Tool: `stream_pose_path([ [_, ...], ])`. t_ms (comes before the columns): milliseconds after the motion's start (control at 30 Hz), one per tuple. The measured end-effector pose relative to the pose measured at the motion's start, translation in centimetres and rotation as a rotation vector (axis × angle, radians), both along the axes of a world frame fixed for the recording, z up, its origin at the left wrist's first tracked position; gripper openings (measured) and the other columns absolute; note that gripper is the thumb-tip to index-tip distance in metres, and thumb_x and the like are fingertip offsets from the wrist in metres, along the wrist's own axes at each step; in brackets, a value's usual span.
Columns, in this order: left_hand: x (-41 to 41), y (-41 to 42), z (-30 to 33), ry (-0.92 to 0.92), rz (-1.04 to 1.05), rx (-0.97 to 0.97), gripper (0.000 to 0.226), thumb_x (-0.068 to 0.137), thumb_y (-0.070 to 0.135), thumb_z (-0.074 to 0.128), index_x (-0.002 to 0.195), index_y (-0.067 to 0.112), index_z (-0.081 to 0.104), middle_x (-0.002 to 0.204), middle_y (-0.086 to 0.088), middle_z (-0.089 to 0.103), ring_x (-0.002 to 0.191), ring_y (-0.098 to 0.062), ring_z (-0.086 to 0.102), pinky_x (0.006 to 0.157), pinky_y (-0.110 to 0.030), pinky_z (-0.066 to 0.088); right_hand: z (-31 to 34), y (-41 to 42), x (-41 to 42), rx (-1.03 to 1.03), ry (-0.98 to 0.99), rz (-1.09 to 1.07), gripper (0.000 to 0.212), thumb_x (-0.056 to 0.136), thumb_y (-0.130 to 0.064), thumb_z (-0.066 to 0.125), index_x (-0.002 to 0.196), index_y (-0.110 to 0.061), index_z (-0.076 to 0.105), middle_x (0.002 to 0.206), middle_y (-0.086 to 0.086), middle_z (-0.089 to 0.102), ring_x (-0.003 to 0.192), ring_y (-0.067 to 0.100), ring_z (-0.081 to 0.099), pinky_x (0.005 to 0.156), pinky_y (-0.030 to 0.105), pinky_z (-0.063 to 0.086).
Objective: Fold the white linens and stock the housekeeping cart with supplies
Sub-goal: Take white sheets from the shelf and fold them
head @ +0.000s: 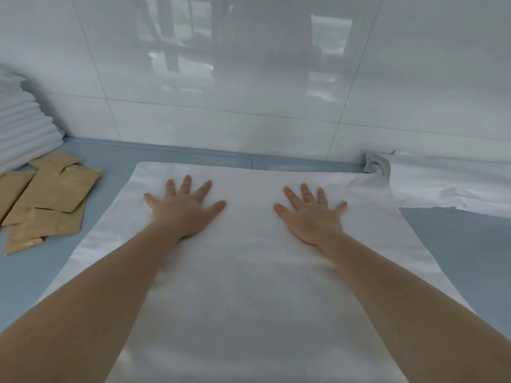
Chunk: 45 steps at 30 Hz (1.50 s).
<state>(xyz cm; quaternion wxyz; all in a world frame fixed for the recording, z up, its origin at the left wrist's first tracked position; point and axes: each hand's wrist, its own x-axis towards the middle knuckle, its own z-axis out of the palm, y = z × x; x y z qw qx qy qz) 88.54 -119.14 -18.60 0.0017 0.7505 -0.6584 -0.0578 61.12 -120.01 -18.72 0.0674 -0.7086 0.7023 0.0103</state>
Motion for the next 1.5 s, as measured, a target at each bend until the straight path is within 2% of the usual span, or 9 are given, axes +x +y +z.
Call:
stream_pose_path([
  [133,-0.7,-1.7,0.0,0.007,0.008,-0.013,0.081,0.069,0.090,0.003,0.143,0.057,-0.003,0.160,0.011,-0.007,0.147,-0.027,-0.005,0.103,-0.073,0.004,0.6,-3.7,2.3,-0.018,-0.035,-0.020,0.058,0.093,-0.066,0.010,0.148,-0.049,0.002,0.161,-0.013,-0.006,0.148,0.024,-0.007,0.107,0.071,-0.004],
  [300,0.4,-2.4,-0.8,0.016,0.009,-0.046,0.074,0.074,0.085,0.001,0.143,0.057,-0.003,0.160,0.012,-0.006,0.147,-0.024,-0.006,0.105,-0.070,0.003,-0.7,-5.3,9.5,-0.078,-0.027,0.425,0.053,0.096,-0.060,0.009,0.148,-0.049,0.004,0.159,-0.018,-0.004,0.147,0.009,-0.006,0.115,0.057,-0.007],
  [533,0.7,-2.8,-1.5,-0.010,0.004,-0.074,0.071,0.076,0.082,0.000,0.142,0.058,-0.005,0.160,0.013,-0.007,0.148,-0.022,-0.004,0.105,-0.069,0.007,0.9,-7.1,-11.2,-0.021,0.099,-0.155,0.057,0.100,-0.049,0.009,0.153,-0.030,0.004,0.162,-0.007,-0.002,0.148,0.012,-0.001,0.119,0.049,0.000],
  [600,0.6,-2.8,-1.5,-0.008,0.007,-0.079,0.072,0.075,0.083,0.000,0.142,0.058,-0.005,0.160,0.013,-0.007,0.148,-0.023,-0.004,0.105,-0.069,0.006,0.6,-7.7,-9.1,-0.044,0.110,-0.140,0.057,0.100,-0.048,0.010,0.153,-0.026,0.007,0.162,-0.006,0.001,0.148,0.016,0.000,0.117,0.054,-0.001],
  [733,0.9,-2.7,-1.5,0.010,0.008,-0.083,0.073,0.074,0.084,-0.002,0.142,0.058,-0.006,0.160,0.013,-0.007,0.148,-0.022,-0.004,0.107,-0.068,0.005,-0.1,-7.6,-5.0,-0.028,0.041,0.088,0.061,0.094,-0.066,0.010,0.150,-0.044,0.002,0.160,-0.014,-0.006,0.148,0.013,-0.005,0.115,0.052,-0.007],
  [900,0.7,-2.5,-1.4,0.010,-0.001,-0.057,0.073,0.075,0.084,0.000,0.142,0.058,-0.005,0.160,0.014,-0.006,0.148,-0.021,-0.003,0.108,-0.066,0.007,0.6,-7.0,-12.9,-0.026,0.111,-0.191,0.070,0.094,-0.063,0.010,0.154,-0.027,0.006,0.162,0.000,-0.002,0.148,0.015,-0.004,0.119,0.045,-0.001],
  [1100,2.4,-0.8,-1.0,-0.017,0.010,-0.044,0.075,0.074,0.084,-0.002,0.143,0.057,-0.005,0.160,0.014,-0.007,0.148,-0.019,-0.002,0.110,-0.062,0.009,0.2,-4.1,-8.5,0.007,0.045,-0.209,0.069,0.091,-0.069,0.011,0.152,-0.038,0.001,0.161,0.006,-0.006,0.148,0.028,-0.007,0.118,0.047,-0.004],
  [1267,3.2,0.2,-1.0,-0.009,0.016,-0.058,0.076,0.073,0.084,-0.004,0.144,0.057,-0.005,0.160,0.014,-0.008,0.148,-0.019,-0.002,0.110,-0.061,0.009,-0.2,-4.2,-1.2,0.008,0.002,0.141,0.067,0.089,-0.073,0.013,0.149,-0.046,0.000,0.161,-0.004,-0.009,0.148,0.021,-0.009,0.117,0.047,-0.006],
  [1500,2.7,-0.1,-1.2,0.012,-0.017,-0.064,0.072,0.079,0.081,0.003,0.145,0.054,-0.004,0.160,0.009,-0.007,0.148,-0.024,-0.005,0.108,-0.066,0.004,1.0,-5.7,-6.6,-0.051,0.050,-0.378,0.078,0.089,-0.068,0.011,0.152,-0.023,0.010,0.161,0.012,0.004,0.147,0.029,0.003,0.117,0.053,0.007],
])
